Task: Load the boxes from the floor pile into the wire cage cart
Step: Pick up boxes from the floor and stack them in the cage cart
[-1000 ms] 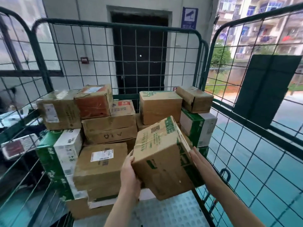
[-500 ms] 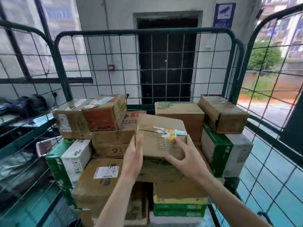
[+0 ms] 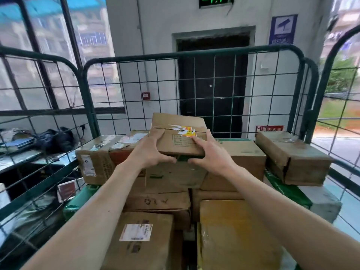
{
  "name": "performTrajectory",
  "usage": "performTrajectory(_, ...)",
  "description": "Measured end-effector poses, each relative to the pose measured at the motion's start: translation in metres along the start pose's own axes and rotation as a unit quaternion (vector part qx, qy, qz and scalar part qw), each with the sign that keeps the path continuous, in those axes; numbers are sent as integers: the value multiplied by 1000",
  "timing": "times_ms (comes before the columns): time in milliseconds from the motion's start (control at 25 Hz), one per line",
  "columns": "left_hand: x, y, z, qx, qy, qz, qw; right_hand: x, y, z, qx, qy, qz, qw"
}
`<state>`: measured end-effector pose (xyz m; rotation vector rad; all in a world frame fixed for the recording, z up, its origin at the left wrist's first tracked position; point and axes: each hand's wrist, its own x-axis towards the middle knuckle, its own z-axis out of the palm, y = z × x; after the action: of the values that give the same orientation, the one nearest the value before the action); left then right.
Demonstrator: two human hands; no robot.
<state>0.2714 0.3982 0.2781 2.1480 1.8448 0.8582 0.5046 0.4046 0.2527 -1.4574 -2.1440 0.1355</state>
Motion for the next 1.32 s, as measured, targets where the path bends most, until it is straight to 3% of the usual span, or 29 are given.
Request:
performTrajectory(280, 47, -43, 37, 33, -21, -5, 999, 48, 21, 40, -64, -43, 9, 997)
performTrajectory(600, 96, -35, 72, 314, -21, 26, 949, 101, 34, 63, -121, -98, 44, 987)
performTrajectory(880, 126, -49, 63, 288, -102, 61, 950, 127, 32, 60, -153, -129, 36, 979)
performTrajectory(1120, 153, -57, 46, 301, -47, 114, 946, 153, 27, 45, -169, -74, -15, 983)
performTrajectory(1320, 173, -75, 63, 299, -68, 107, 946, 166, 33, 71, -191, -94, 3, 977)
